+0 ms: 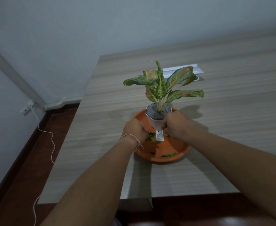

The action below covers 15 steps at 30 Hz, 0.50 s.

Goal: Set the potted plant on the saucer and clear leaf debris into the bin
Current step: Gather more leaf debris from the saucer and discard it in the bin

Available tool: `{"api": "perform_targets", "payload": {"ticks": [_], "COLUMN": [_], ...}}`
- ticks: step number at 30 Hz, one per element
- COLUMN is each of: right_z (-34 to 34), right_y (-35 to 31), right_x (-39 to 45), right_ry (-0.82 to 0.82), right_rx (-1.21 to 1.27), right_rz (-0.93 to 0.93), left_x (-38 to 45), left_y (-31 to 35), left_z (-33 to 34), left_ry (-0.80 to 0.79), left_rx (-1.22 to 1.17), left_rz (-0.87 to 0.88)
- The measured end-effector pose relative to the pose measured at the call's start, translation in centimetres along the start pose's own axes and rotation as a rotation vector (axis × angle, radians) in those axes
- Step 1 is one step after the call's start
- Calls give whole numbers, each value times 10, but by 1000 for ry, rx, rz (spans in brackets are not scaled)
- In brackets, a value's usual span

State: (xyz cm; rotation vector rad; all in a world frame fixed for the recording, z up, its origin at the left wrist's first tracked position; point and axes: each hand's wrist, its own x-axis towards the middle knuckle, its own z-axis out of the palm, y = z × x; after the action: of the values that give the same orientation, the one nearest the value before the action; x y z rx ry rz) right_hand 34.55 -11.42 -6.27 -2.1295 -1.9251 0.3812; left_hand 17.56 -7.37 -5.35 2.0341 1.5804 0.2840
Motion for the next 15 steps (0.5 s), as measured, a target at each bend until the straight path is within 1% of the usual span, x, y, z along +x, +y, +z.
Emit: {"api": "perform_targets", "payload": {"ticks": [3, 9, 15], "right_z": [2, 13, 12], "right_y": [-1, -4, -4], "right_x": [-1, -1, 2], "right_ry": [15, -38, -14], "right_rx": [20, 63, 81], "right_rz": [3, 13, 20], "left_x": [0, -3, -2], "left_y": [-4, -12, -18], "left_z": [0, 6, 11], "left_ry": [1, -23, -14], "left_rx": [-20, -7, 5], "left_rz": [-27, -15, -9]}}
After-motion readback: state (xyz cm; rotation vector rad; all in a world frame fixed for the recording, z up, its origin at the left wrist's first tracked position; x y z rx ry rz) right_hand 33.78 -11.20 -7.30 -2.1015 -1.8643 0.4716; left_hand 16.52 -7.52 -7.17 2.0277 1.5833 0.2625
